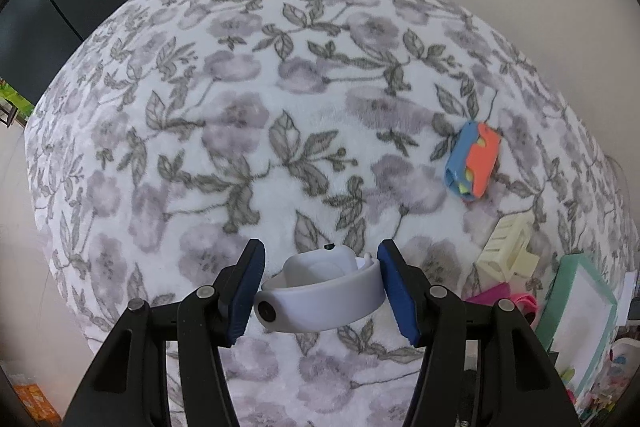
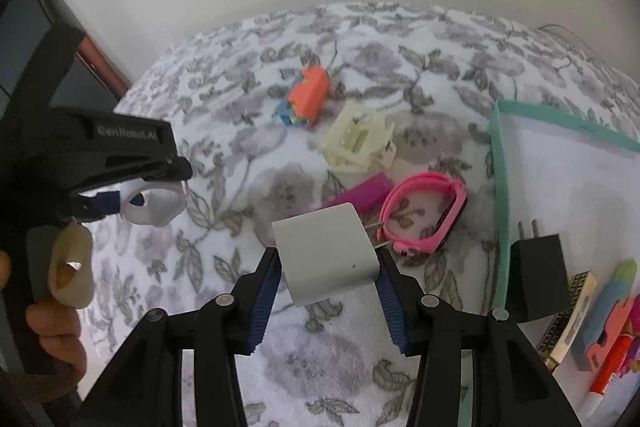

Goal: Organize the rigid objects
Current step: 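Carry the white band and white cube into the tray and open both tools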

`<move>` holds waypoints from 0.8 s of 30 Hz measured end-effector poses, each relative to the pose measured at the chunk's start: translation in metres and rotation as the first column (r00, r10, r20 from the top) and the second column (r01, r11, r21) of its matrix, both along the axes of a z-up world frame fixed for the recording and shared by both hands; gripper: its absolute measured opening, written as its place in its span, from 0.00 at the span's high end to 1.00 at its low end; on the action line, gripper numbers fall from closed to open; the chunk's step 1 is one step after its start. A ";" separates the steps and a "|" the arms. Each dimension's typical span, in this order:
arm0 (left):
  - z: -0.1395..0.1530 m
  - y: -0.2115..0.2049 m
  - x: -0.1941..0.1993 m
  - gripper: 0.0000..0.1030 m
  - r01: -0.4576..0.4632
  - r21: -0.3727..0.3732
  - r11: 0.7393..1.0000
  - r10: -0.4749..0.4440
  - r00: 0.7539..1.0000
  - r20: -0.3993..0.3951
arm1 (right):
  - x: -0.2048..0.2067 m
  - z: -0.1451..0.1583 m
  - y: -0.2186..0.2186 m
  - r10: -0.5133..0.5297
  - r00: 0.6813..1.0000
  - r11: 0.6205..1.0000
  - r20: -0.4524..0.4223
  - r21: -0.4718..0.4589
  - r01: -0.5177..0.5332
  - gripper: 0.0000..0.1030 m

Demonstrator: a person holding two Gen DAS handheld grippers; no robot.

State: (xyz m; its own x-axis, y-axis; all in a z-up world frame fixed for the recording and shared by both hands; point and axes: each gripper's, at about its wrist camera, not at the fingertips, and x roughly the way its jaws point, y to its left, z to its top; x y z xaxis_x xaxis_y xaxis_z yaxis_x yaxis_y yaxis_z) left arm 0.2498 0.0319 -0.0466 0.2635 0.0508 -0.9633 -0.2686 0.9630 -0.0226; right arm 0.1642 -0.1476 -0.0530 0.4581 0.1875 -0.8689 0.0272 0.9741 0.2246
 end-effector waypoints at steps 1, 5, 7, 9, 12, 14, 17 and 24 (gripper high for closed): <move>0.003 0.000 -0.001 0.42 -0.002 0.003 1.000 0.002 1.000 0.009 | 0.000 0.004 -0.001 -0.004 1.000 1.000 0.011 0.003 0.004 0.51; 0.019 0.002 -0.005 0.42 -0.007 0.011 1.000 0.007 0.999 0.047 | 0.000 0.019 -0.007 -0.021 0.999 1.000 0.044 0.014 0.020 0.51; 0.024 -0.001 -0.006 0.42 -0.010 0.013 1.000 0.009 0.998 0.066 | -0.001 0.029 -0.012 -0.036 0.997 0.999 0.069 0.022 0.035 0.51; 0.033 0.000 -0.006 0.42 -0.012 0.015 1.000 0.011 0.996 0.086 | -0.001 0.039 -0.017 -0.056 0.994 0.998 0.094 0.029 0.053 0.51; 0.045 0.000 -0.008 0.42 -0.013 0.016 1.000 0.011 0.993 0.116 | -0.002 0.056 -0.028 -0.091 0.987 0.995 0.133 0.048 0.086 0.51; 0.054 -0.003 -0.010 0.42 -0.007 0.023 1.000 0.004 0.991 0.137 | -0.005 0.068 -0.039 -0.122 0.980 0.992 0.156 0.053 0.115 0.51; 0.067 -0.009 -0.013 0.42 0.013 0.040 0.999 -0.020 0.986 0.167 | -0.008 0.081 -0.058 -0.186 0.968 0.982 0.166 0.074 0.176 0.51; 0.084 -0.030 -0.019 0.42 0.060 0.053 0.997 -0.070 0.976 0.207 | -0.018 0.097 -0.104 -0.309 0.937 0.951 0.163 0.057 0.304 0.51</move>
State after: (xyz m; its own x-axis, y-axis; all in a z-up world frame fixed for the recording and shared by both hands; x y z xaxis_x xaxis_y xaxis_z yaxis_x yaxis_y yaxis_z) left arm 0.2310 0.0018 0.0378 0.4628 0.0701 -0.8837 -0.1992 0.9796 -0.0267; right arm 0.1462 -0.2512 0.0444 0.6364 0.0402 -0.7703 0.2829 0.9169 0.2816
